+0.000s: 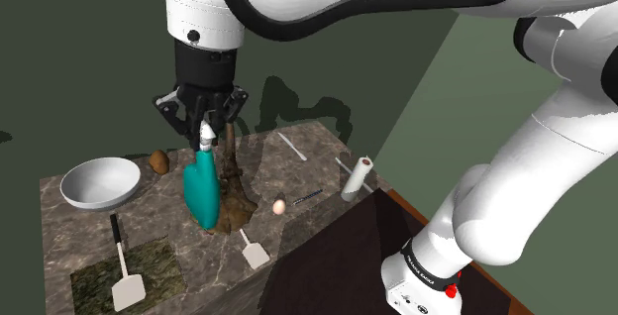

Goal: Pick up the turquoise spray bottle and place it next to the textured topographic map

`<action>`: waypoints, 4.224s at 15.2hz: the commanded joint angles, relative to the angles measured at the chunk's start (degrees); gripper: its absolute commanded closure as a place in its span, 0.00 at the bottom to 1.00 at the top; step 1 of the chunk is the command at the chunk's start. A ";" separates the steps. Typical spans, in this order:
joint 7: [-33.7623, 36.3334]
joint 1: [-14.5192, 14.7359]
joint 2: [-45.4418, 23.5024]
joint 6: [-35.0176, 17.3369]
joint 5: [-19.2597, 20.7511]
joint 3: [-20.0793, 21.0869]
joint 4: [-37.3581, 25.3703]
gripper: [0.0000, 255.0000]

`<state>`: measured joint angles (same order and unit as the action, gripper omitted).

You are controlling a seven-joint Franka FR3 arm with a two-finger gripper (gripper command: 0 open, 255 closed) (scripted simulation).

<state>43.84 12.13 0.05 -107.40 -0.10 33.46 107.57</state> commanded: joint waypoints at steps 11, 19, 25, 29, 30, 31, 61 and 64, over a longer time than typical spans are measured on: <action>1.04 0.25 -2.37 -9.07 1.47 0.18 7.06 1.00; 2.32 0.54 -5.01 -14.89 3.28 0.15 10.71 1.00; 3.61 0.88 -7.54 -19.15 5.14 -0.08 12.91 1.00; 4.65 1.20 -9.46 -21.92 6.64 -0.38 14.12 1.00; 4.92 1.29 -9.96 -22.60 7.05 -0.48 14.39 1.00; 5.21 1.39 -10.48 -23.28 7.46 -0.60 14.64 1.00; 11.22 4.44 -21.06 -34.47 16.32 -4.52 16.95 0.00; 10.32 3.82 -19.45 -33.00 15.00 -3.71 16.88 0.00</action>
<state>54.64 16.25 -20.25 -141.33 15.65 29.29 124.63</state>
